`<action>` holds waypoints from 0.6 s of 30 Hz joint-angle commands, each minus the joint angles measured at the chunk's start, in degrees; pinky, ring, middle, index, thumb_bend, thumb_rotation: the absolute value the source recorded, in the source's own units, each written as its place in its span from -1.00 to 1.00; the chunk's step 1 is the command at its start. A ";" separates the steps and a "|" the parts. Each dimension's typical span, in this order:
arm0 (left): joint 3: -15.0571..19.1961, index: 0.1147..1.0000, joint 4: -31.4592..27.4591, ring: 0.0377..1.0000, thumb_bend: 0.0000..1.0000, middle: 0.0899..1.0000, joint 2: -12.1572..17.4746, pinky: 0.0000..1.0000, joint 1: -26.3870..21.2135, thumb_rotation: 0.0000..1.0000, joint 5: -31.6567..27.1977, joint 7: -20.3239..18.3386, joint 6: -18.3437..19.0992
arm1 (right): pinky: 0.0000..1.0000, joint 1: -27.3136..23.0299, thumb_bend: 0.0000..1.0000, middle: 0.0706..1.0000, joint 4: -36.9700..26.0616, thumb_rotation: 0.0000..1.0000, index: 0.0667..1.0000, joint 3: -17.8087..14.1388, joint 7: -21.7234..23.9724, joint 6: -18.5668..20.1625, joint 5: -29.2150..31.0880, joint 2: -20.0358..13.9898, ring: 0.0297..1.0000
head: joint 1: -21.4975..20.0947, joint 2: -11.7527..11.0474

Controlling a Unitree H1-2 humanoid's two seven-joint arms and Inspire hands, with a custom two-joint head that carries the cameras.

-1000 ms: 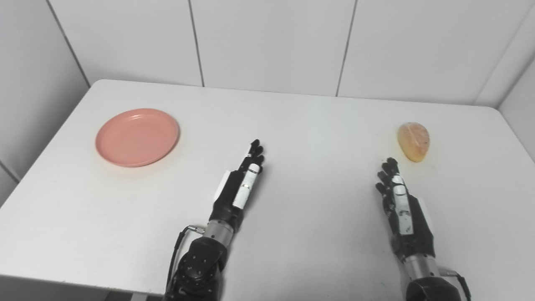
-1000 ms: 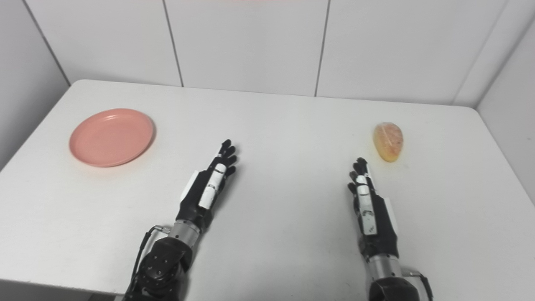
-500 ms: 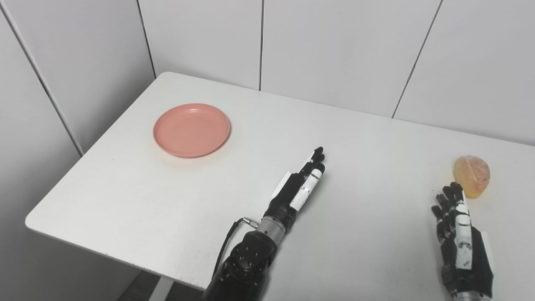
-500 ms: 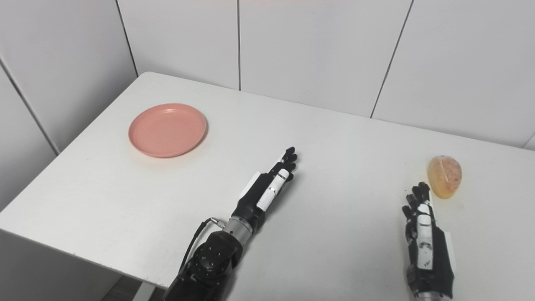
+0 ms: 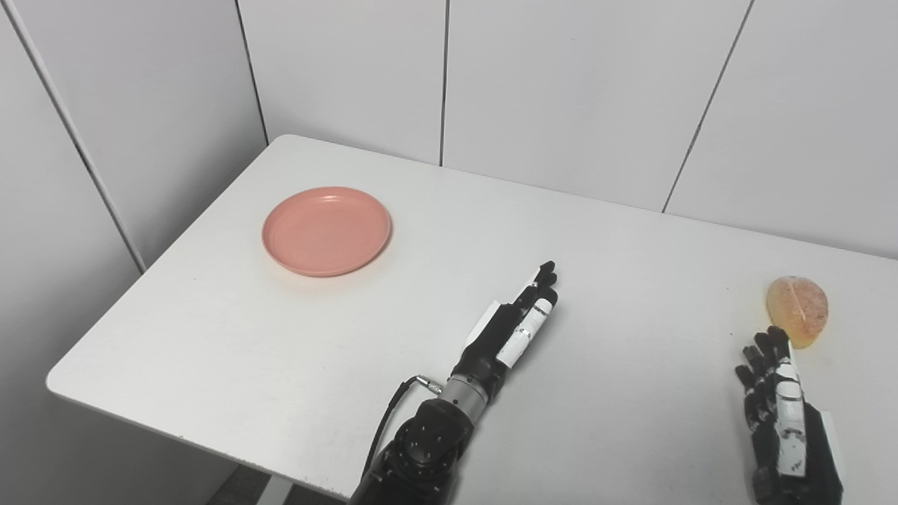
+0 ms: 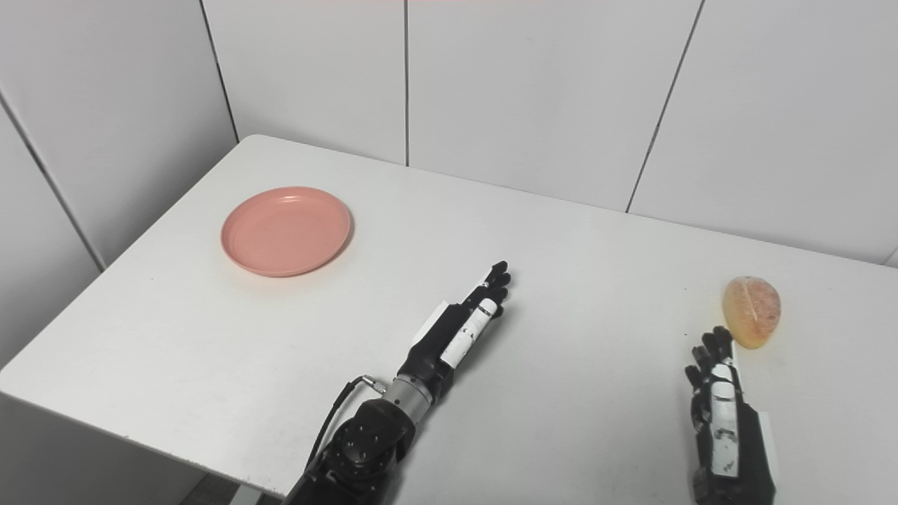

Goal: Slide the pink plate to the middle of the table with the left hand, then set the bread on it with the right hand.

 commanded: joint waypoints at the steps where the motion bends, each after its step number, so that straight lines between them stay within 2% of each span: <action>1: 0.02 0.99 1.38 0.98 -0.41 1.00 -1.01 0.93 1.19 1.00 -0.25 0.39 -1.24 | 1.00 0.38 -0.78 1.00 -1.10 1.00 1.00 -0.11 0.15 0.27 0.18 -0.10 1.00 | 0.14 0.20; 9: 0.75 1.00 -0.58 0.98 -0.41 1.00 -1.59 0.95 1.14 1.00 -0.69 0.51 0.51 | 1.00 0.26 -0.80 1.00 -1.65 1.00 1.00 0.32 -0.87 0.92 -1.24 0.50 1.00 | 0.48 0.19; 18: 2.57 1.00 -4.25 0.97 -0.32 1.00 -1.13 0.95 0.15 1.00 -1.83 0.02 2.65 | 1.00 -0.45 -0.81 1.00 -0.17 1.00 1.00 0.54 -0.88 0.17 -1.93 0.70 1.00 | 0.63 -0.53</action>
